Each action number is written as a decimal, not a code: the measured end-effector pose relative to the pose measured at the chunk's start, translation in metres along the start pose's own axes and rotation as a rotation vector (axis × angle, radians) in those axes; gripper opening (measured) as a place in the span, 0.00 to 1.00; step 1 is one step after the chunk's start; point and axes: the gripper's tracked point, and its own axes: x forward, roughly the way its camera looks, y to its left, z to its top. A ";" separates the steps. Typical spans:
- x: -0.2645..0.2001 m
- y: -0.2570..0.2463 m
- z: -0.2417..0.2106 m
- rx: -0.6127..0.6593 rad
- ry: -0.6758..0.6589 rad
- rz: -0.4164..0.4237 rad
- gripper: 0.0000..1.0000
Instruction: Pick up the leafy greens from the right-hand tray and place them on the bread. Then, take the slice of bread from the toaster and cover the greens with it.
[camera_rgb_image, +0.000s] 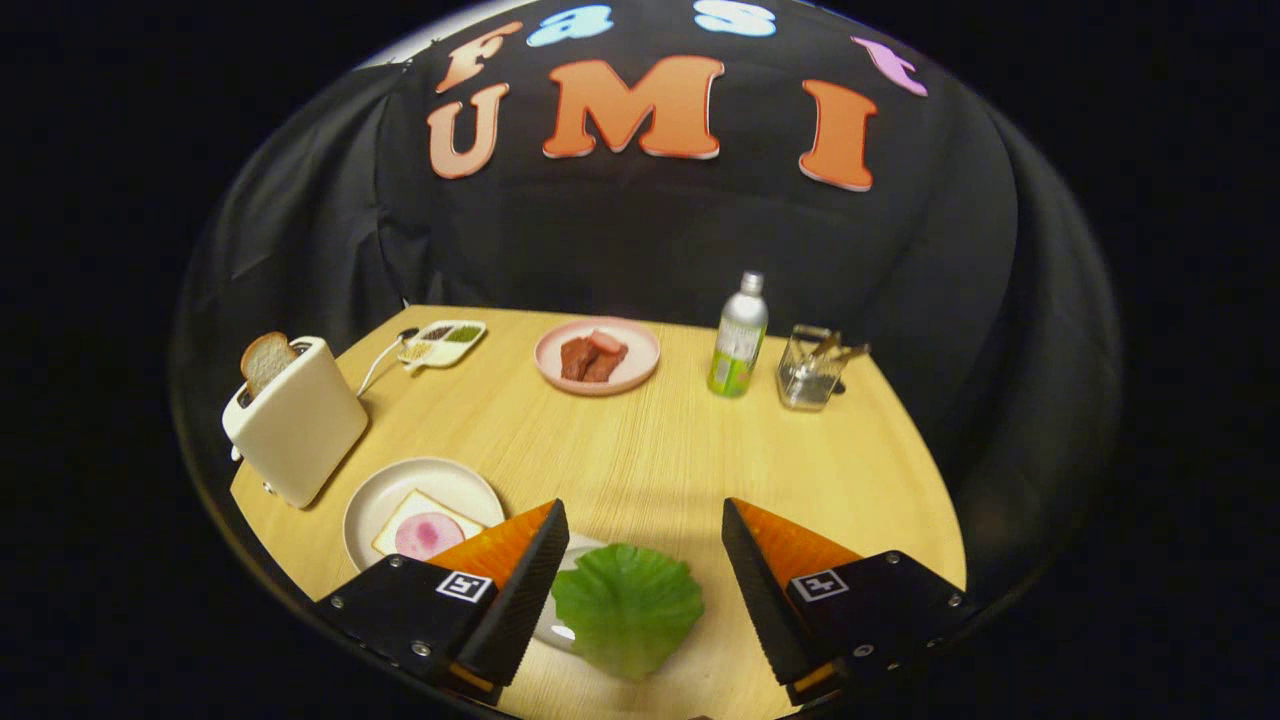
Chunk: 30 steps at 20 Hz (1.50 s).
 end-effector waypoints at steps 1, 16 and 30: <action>0.007 0.003 -0.016 -0.014 0.048 0.012 0.92; 0.050 0.022 -0.117 -0.224 0.471 0.056 0.69; 0.058 0.025 -0.111 0.085 0.533 0.009 0.02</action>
